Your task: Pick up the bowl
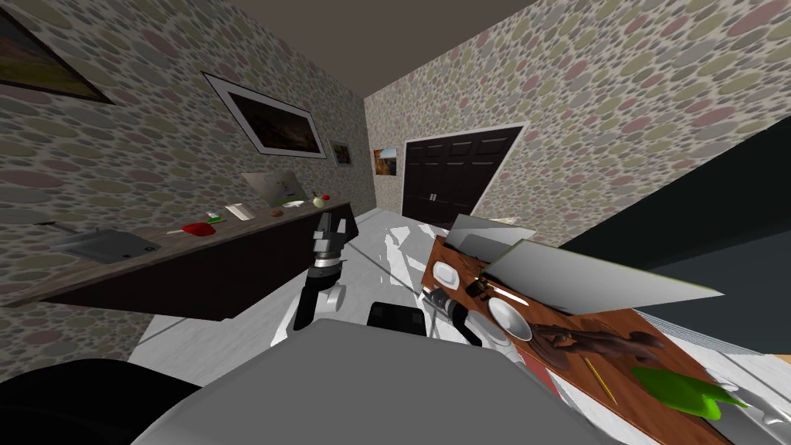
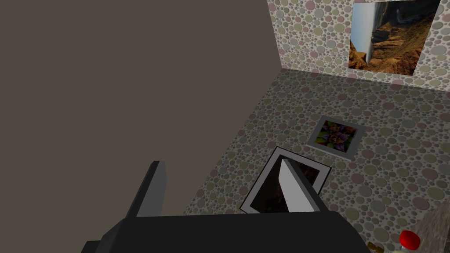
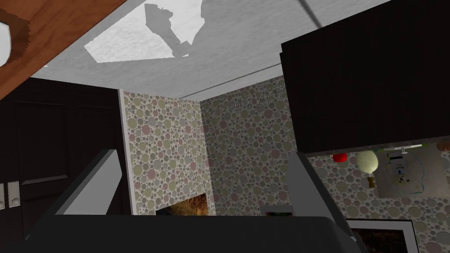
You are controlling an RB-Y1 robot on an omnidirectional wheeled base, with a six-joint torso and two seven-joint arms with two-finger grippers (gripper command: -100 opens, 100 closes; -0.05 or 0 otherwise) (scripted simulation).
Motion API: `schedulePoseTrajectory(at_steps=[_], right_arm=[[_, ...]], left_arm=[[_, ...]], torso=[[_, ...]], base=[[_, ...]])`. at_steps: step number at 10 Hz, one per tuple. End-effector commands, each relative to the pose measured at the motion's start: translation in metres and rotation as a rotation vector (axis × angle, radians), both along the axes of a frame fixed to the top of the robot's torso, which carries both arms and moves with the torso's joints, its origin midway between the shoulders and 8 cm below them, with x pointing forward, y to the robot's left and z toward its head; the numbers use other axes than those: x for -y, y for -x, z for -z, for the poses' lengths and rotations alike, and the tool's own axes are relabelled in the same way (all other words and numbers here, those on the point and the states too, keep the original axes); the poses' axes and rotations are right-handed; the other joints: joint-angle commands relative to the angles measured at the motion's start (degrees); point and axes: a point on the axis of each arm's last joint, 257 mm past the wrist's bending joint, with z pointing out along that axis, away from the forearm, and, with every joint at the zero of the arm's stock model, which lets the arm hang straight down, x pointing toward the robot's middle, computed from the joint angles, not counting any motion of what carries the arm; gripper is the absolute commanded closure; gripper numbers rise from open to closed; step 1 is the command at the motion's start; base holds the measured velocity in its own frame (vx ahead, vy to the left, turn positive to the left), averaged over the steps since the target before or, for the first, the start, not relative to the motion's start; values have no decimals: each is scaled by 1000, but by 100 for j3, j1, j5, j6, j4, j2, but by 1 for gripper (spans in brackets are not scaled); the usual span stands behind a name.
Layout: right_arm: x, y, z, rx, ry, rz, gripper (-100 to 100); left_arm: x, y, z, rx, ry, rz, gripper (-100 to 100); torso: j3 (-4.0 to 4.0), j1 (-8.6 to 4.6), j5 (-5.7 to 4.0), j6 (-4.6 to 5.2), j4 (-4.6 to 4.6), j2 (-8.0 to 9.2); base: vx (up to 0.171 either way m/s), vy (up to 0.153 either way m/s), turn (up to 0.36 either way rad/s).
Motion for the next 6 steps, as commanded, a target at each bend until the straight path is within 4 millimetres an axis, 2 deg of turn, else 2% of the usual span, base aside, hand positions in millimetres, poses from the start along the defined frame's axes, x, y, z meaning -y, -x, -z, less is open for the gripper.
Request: schedulePoseTrajectory(at_steps=[1,2,3,4,5,6], right_arm=[[13,2,9,-19,19,8,-100],[32,10,22,-39,88,-10,-100],[61,20,39,-75,159,-11,-100],[68,25,45,-88,177,-10,-100],[94,33,54,-110,247,-20,-100],[100,36,58,-121,255,-14,-100]], left_arm=[[0,0,0,0,0,0,0],[0,0,0,0,0,0,0],[0,0,0,0,0,0,0],[0,0,0,0,0,0,0],[0,0,0,0,0,0,0],[0,0,0,0,0,0,0]], torso=[[0,0,0,0,0,0],[0,4,0,1,0,0],[0,1,1,-1,0,-1],[0,-7,-1,-1,0,0],[0,-9,-2,2,0,0],[0,-12,-3,0,0,1]], base=[[1,-11,-5],[3,-16,85],[2,-41,169],[2,-48,67],[0,-52,83],[-4,-38,44]])
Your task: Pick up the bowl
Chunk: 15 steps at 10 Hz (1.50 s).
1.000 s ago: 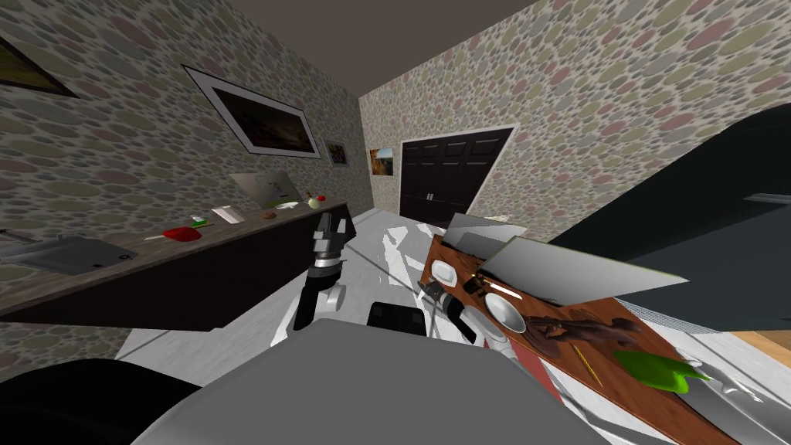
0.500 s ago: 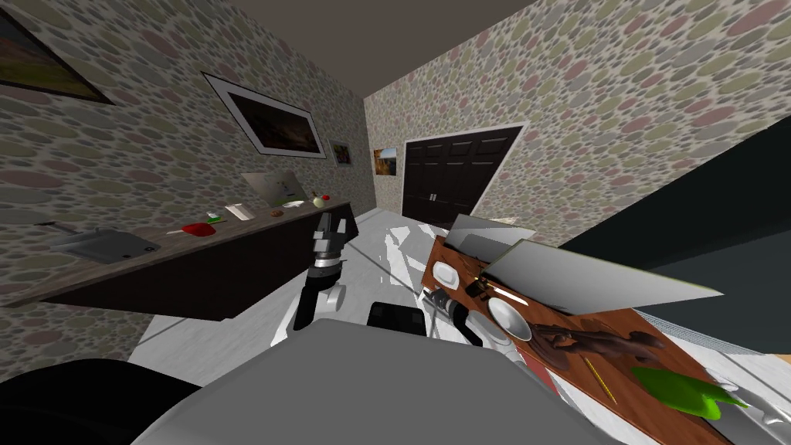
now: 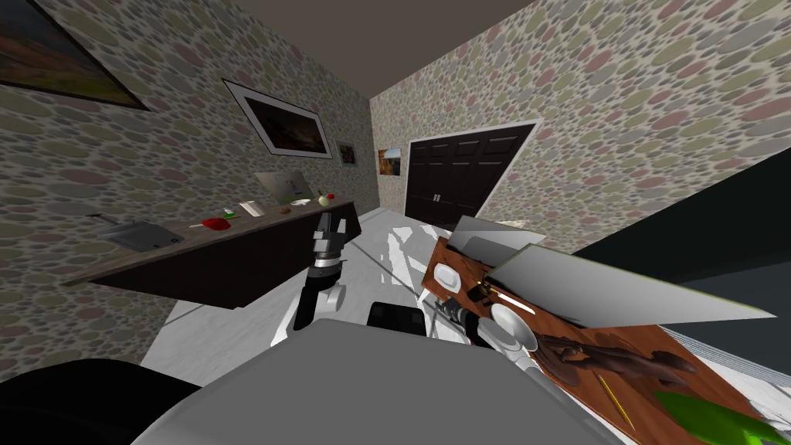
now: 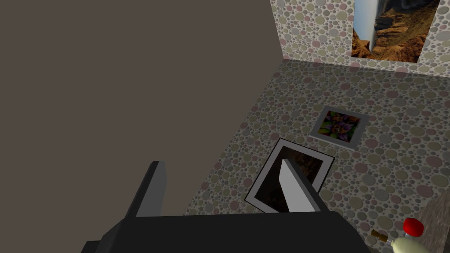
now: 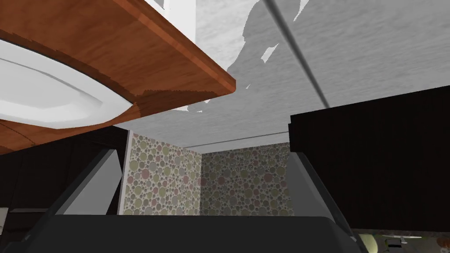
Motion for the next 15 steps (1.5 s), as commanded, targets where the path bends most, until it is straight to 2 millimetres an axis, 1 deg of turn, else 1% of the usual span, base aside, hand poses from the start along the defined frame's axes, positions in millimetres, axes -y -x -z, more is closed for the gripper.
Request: schedulePoseTrajectory(at_steps=[1,2,3,4,5,6,7,8,9,10,11,13,15], right_arm=[[33,6,8,-26,79,-6,-100],[40,10,12,-39,89,3,-100],[63,16,16,-56,148,-9,-100],[70,21,20,-69,159,0,-100],[91,26,21,-82,211,-13,-100],[100,32,25,-99,224,-2,-100],[129,43,28,-127,285,-3,-100],[129,43,28,-127,285,-3,-100],[152,52,29,-149,335,-8,-100],[180,66,30,-183,390,-3,-100],[200,76,29,-205,430,-6,-100],[203,78,29,-210,435,-2,-100],[238,104,28,-264,502,0,-100]], left_arm=[[0,0,0,0,0,0,0],[0,0,0,0,0,0,0],[0,0,0,0,0,0,0],[0,0,0,0,0,0,0],[0,0,0,0,0,0,0],[0,0,0,0,0,0,0],[0,0,0,0,0,0,0],[0,0,0,0,0,0,0],[0,0,0,0,0,0,0],[0,0,0,0,0,0,0],[0,0,0,0,0,0,0],[0,0,0,0,0,0,0],[0,0,0,0,0,0,0]], torso=[[0,0,0,0,0,0],[-1,1,1,-3,0,-3],[-1,3,0,-1,0,-2],[0,-1,0,-1,0,0],[0,0,0,0,0,0],[-1,0,0,-2,0,-2],[-1,3,0,-1,0,-2],[-1,0,1,0,0,-1],[-1,1,-1,-1,0,-3],[-1,-1,0,-2,0,-3],[1,-8,-1,1,0,1],[0,-8,-4,-1,0,0],[1,6,1,0,1,2]], base=[[-2,-34,61],[-1,-35,63],[-6,-45,95],[-5,-39,33],[-1,-39,65],[-1,-35,37],[-1,-38,67],[-1,-41,27],[-4,-45,64],[-8,-66,87],[-7,-85,51],[-9,-40,8],[-10,-42,28]])
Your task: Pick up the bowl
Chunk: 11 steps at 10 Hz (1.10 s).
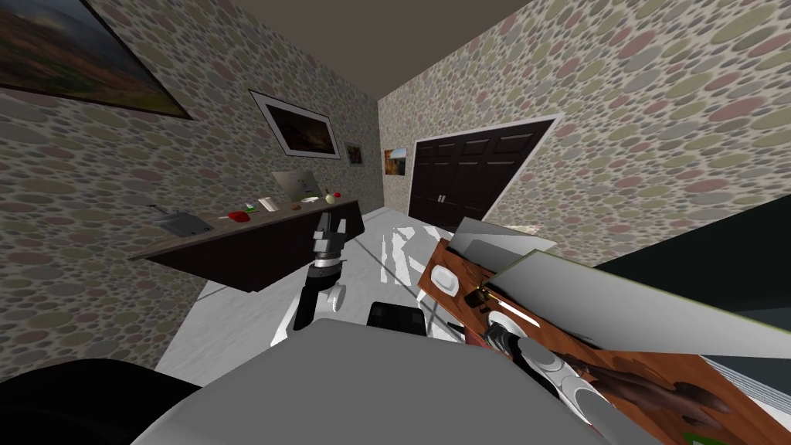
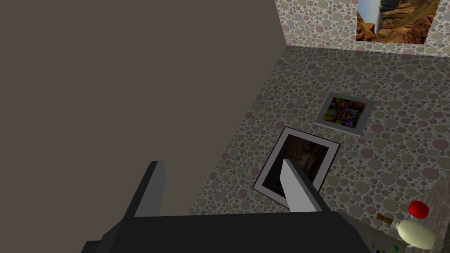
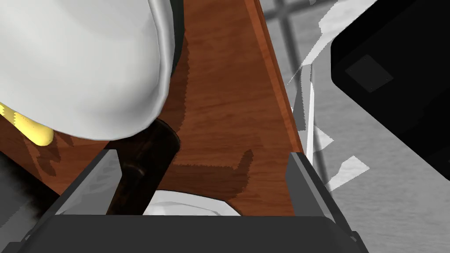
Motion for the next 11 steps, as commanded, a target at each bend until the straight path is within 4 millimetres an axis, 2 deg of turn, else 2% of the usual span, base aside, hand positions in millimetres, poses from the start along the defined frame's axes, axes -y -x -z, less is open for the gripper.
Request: schedulePoseTrajectory(at_steps=[1,2,3,4,6,7,8,10,11], right_arm=[[8,8,0,-16,20,0,-100],[19,21,0,-41,41,3,-100],[19,21,0,-41,41,3,-100],[26,42,5,-82,56,6,-100],[25,39,5,-79,54,0,-100],[25,40,5,-79,54,4,0],[13,47,9,-71,38,-5,-100],[13,47,9,-76,53,-45,-100],[2,55,13,-67,31,-36,-100]], left_arm=[[0,0,0,0,0,0,0],[0,0,0,0,0,0,0],[0,0,0,0,0,0,0],[0,0,0,0,0,0,0],[0,0,0,0,0,0,0],[0,0,0,0,0,0,0],[0,0,0,0,0,0,0],[0,0,0,0,0,0,0],[0,0,0,0,0,0,0]], torso=[[0,0,0,0,0,0],[1,0,-1,0,0,1],[1,0,-2,0,0,2],[0,5,0,-1,0,-1],[-2,-4,-2,0,-1,-3],[-2,9,0,-1,0,-3],[-2,18,2,-1,0,-4],[-29,2,-2,-2,-11,-50],[-20,14,1,-4,-7,-33]], base=[[-12,-57,15],[-15,-56,19],[-7,-40,7],[5,-62,18],[-4,-48,7],[-1,-6,0],[126,-71,-292],[102,-32,-66],[101,-25,-295]])
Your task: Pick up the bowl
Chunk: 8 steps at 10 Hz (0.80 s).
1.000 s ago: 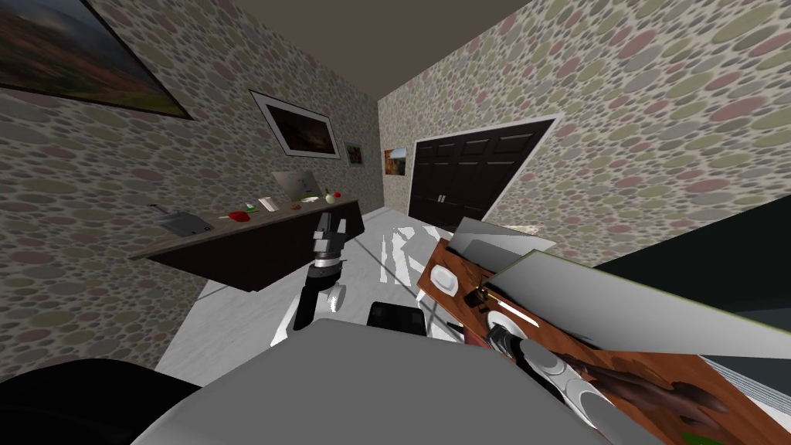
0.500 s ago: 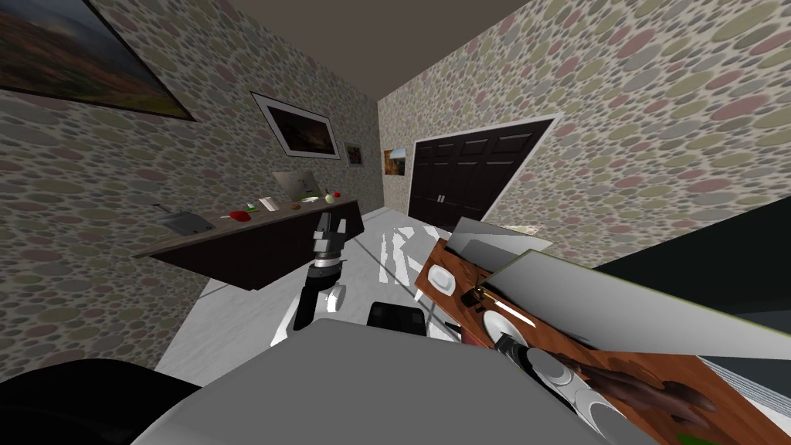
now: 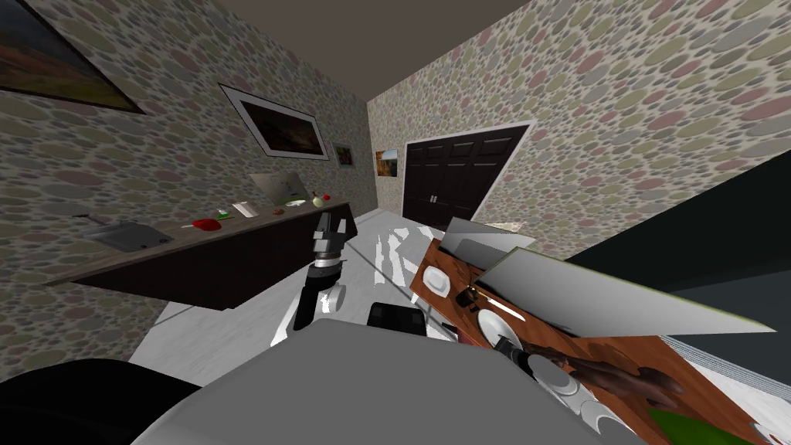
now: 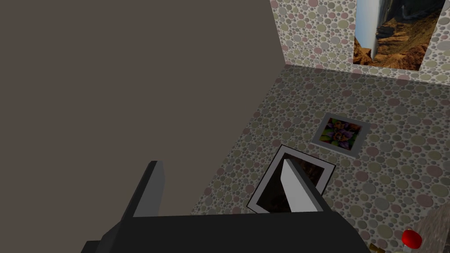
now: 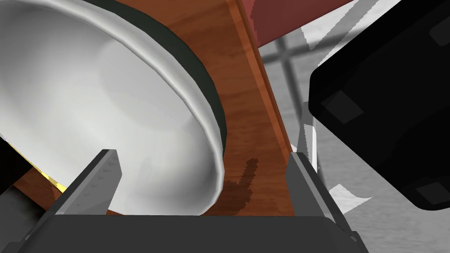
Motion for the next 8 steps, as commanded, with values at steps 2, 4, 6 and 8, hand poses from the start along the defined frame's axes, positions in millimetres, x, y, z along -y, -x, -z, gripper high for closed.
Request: schedulePoseTrajectory(at_steps=[2,4,6,8], right_arm=[[-5,3,3,0,6,-36,-100],[-16,12,6,6,-8,-43,-100],[-16,12,6,1,5,-84,-100],[-27,20,9,7,-8,-88,-100]], left_arm=[[0,0,0,0,0,0,0],[0,0,0,0,0,0,0],[0,0,0,0,0,0,0],[0,0,0,0,0,0,0]], torso=[[-2,-2,-1,-9,0,-4],[13,2,0,-10,5,23],[7,10,1,-7,2,15],[20,6,1,-10,8,35]], base=[[82,-23,-63],[51,-21,-107],[35,9,-108],[13,25,-73]])
